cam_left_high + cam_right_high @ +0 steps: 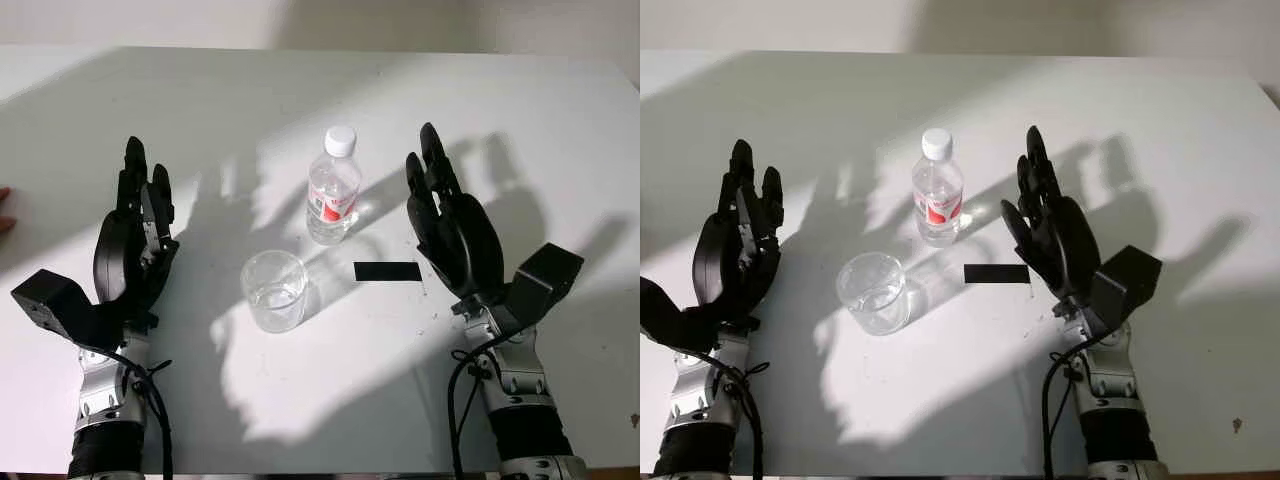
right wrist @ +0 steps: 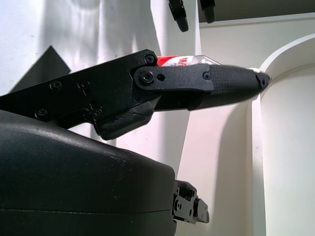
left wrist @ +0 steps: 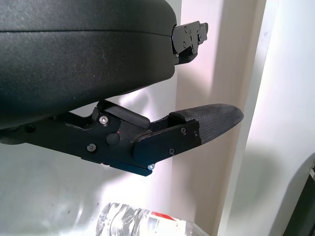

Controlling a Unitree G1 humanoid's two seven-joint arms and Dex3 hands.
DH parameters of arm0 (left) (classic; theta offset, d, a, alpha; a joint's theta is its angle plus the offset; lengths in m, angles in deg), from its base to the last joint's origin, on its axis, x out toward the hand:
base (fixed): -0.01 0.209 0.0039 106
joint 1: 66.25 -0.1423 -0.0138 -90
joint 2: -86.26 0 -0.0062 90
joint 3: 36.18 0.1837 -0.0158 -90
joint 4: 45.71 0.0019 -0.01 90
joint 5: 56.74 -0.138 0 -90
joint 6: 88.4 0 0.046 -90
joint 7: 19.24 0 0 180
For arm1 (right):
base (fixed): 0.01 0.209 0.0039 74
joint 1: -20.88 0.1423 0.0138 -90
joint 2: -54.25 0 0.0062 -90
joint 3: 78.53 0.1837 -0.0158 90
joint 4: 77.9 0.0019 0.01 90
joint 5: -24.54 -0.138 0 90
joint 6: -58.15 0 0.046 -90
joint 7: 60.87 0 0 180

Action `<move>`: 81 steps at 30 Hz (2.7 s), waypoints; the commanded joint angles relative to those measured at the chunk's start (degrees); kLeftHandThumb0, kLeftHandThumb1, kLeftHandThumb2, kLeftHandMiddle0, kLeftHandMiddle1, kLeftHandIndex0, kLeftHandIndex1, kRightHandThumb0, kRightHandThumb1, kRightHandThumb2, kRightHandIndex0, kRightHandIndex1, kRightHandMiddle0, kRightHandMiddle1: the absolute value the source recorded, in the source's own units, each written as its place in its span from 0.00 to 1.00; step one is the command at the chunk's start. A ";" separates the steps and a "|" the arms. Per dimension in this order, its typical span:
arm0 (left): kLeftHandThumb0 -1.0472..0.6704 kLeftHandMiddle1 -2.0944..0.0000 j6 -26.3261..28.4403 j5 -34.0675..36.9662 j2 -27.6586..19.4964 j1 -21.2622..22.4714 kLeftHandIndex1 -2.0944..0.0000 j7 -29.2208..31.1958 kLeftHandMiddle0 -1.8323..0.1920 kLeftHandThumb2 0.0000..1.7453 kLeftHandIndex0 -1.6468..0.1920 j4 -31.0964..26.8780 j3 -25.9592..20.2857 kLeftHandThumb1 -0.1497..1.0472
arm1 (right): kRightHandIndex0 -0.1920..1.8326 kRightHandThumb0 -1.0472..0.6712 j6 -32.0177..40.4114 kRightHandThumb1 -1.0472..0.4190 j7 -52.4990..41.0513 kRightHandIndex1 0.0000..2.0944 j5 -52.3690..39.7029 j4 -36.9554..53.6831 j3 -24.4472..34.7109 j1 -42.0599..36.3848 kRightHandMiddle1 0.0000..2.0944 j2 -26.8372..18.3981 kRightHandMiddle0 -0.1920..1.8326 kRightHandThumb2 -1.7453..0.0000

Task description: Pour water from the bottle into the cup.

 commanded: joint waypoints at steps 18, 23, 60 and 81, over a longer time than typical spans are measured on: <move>0.20 1.00 -0.29 0.21 0.43 -0.90 1.00 0.22 1.00 0.40 1.00 -0.34 -0.30 1.00 | 0.00 0.03 -2.47 0.04 -5.71 0.00 2.45 -9.32 -1.44 9.99 0.00 -0.89 0.00 0.97; 0.20 1.00 -0.33 0.04 0.66 -0.87 1.00 -0.15 1.00 0.41 1.00 -0.65 -0.11 1.00 | 0.00 0.03 -2.65 0.11 -5.58 0.00 4.40 -15.15 -2.33 17.00 0.00 -0.51 0.00 0.98; 0.21 1.00 -0.46 0.85 -0.75 0.93 1.00 0.80 1.00 0.41 1.00 0.96 -1.18 1.00 | 0.36 0.37 -10.72 0.12 -14.25 0.82 5.67 -46.53 -0.92 32.99 0.86 3.62 0.31 0.96; 0.20 1.00 -2.43 0.92 -0.54 2.19 1.00 1.35 1.00 0.41 1.00 3.48 -1.41 1.00 | 0.78 0.41 -22.87 0.00 1.53 1.00 18.02 -46.07 -5.75 33.35 1.00 0.26 0.69 0.79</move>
